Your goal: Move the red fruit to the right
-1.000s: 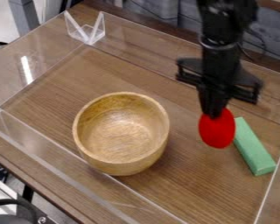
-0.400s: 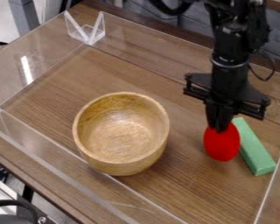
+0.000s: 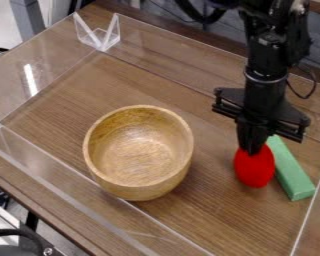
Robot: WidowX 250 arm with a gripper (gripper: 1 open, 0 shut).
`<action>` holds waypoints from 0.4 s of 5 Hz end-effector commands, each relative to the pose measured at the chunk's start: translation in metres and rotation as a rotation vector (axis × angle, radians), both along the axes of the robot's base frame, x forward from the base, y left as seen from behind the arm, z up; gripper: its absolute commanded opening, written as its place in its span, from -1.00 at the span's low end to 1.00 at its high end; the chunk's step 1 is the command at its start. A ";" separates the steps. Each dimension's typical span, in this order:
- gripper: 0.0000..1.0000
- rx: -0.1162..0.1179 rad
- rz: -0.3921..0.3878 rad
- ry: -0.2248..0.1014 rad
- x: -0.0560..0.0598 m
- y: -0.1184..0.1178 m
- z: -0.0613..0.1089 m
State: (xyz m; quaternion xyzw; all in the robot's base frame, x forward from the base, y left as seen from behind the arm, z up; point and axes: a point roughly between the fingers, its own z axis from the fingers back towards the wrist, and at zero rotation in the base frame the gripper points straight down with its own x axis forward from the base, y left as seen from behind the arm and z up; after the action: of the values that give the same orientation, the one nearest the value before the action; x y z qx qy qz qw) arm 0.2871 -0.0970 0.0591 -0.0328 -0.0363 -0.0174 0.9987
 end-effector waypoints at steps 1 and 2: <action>-1.00 -0.006 -0.020 -0.047 0.010 -0.006 0.011; -1.00 0.001 -0.027 -0.039 0.010 -0.007 0.007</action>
State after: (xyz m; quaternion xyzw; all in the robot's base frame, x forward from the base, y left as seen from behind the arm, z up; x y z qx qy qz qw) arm 0.2885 -0.0990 0.0529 -0.0263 -0.0292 -0.0257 0.9989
